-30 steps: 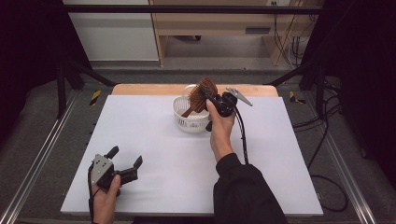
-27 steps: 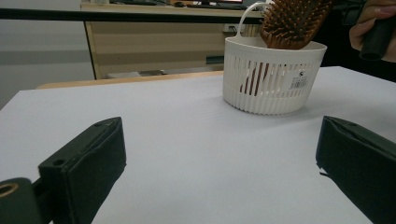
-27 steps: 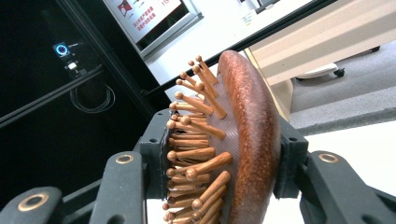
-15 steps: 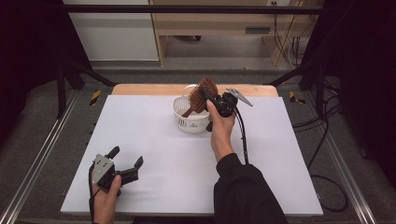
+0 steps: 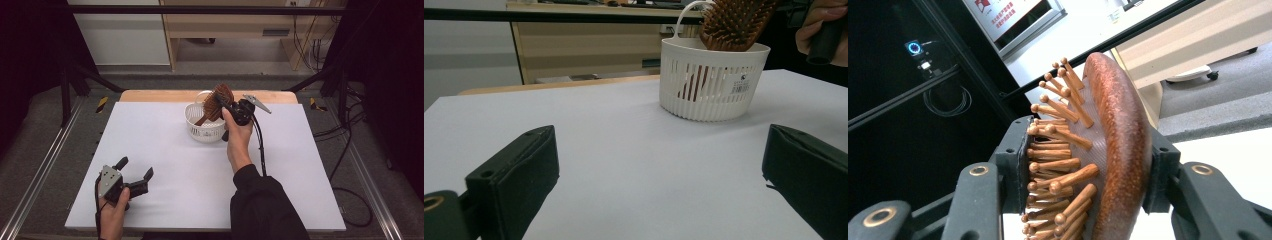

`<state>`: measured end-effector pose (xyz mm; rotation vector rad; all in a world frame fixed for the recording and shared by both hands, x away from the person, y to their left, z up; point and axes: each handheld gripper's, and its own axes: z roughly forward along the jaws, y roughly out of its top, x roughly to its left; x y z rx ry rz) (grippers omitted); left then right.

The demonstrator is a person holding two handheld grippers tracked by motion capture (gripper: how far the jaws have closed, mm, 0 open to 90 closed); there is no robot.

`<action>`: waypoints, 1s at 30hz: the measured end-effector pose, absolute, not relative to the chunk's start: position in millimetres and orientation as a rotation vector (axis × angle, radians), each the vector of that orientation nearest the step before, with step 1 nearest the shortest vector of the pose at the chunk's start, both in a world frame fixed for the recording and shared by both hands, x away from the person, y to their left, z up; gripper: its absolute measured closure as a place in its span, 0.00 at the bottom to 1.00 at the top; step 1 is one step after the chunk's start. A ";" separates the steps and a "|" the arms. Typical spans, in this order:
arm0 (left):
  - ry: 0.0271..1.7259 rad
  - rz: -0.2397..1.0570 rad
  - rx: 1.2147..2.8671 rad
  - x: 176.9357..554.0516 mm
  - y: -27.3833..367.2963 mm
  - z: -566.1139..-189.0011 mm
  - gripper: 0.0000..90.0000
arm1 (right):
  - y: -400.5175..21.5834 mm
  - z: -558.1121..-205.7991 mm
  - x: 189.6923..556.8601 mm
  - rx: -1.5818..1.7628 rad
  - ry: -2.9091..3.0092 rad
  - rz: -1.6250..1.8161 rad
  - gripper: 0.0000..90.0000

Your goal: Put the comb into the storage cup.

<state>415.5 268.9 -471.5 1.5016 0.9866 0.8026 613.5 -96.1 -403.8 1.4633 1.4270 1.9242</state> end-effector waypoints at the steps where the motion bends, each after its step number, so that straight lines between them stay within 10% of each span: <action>1: 0.986 0.802 1.502 415.5 268.9 -471.6 0.02 | -96.4 -403.9 613.5 1.462 1.429 1.923 0.55; 30: 0.989 0.804 1.500 415.4 269.3 -471.5 0.02 | -105.0 -404.3 617.1 1.437 1.509 1.858 0.51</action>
